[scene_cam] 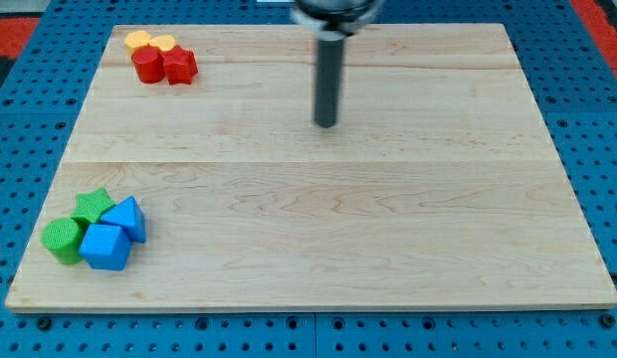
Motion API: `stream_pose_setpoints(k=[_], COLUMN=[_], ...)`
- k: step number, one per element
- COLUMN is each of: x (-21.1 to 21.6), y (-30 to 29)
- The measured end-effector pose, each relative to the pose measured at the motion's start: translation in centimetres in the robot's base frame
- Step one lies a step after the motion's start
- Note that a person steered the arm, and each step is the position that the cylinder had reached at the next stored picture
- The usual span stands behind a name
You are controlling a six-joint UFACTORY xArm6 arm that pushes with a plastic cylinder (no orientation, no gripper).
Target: Push green circle along with blue cube towards bottom center
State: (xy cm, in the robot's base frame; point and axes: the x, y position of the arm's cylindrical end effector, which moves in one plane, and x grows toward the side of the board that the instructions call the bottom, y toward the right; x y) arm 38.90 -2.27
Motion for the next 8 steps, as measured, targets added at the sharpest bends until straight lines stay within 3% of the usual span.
stream_pose_setpoints(k=[2, 3, 4, 6, 8], x=[8.5, 8.6, 8.9, 14.2, 15.1], y=[-19.9, -28.0, -28.2, -27.2, -24.8])
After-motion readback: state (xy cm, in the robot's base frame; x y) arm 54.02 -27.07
